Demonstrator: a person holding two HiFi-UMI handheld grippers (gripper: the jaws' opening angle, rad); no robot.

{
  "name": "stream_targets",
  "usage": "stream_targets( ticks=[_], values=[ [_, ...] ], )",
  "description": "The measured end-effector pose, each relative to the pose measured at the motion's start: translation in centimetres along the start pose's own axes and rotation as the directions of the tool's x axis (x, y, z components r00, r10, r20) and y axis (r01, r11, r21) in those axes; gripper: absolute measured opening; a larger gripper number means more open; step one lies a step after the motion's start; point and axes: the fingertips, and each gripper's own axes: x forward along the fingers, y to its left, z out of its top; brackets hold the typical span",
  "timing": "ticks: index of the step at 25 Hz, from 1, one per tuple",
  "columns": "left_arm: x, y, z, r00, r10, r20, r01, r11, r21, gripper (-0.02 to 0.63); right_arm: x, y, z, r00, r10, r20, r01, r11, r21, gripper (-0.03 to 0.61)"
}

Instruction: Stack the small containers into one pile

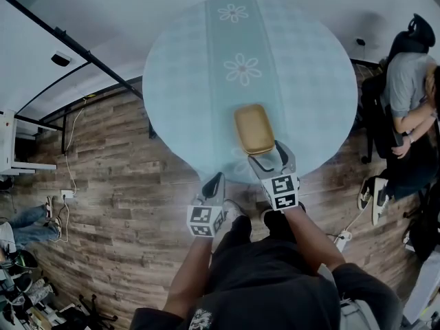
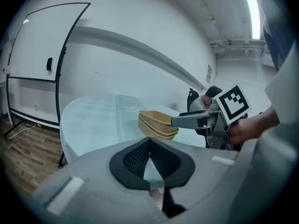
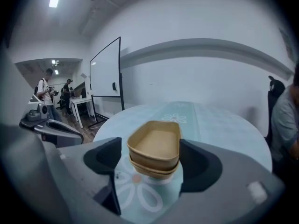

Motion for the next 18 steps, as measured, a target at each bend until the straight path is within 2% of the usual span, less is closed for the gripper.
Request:
stream_targets(
  ticks=[3,7,10,14,18],
  values=[
    [-0.4,0.1,0.0,1.0,0.003,-0.003,-0.003,1.0,-0.002,0.006,-0.1,0.4,1.4,0.999,-0.02,0.033,0.021,1.0,-0.012,0.353],
    [-0.6,0.4,-0.1,1.0,0.012,0.006,-0.012,1.0,-0.004,0.005,-0.5,0.1,2.5,0.994,-0.073,0.087,0.076,0.997,-0.034,0.144],
    [-0.8,0.5,-0.3,1.0,0.015,0.007,-0.015,1.0,-0.007,0.005,-0.6,0.4,2.5,0.992,-0.082,0.097,0.087,0.995,-0.05,0.013],
    [-1.1,0.9,-0.3,1.0,0.017,0.005,-0.017,1.0,-0.007,0.005,-0.2,1.6,2.2,0.995,-0.051,0.08,0.055,0.997,-0.048,0.003],
    [-1.5,1.2,-0.4,1.0,0.015,0.005,-0.015,1.0,-0.007,0.005,0.6,2.5,0.7,0.999,-0.037,0.023,0.038,0.998,-0.059,0.003]
  ],
)
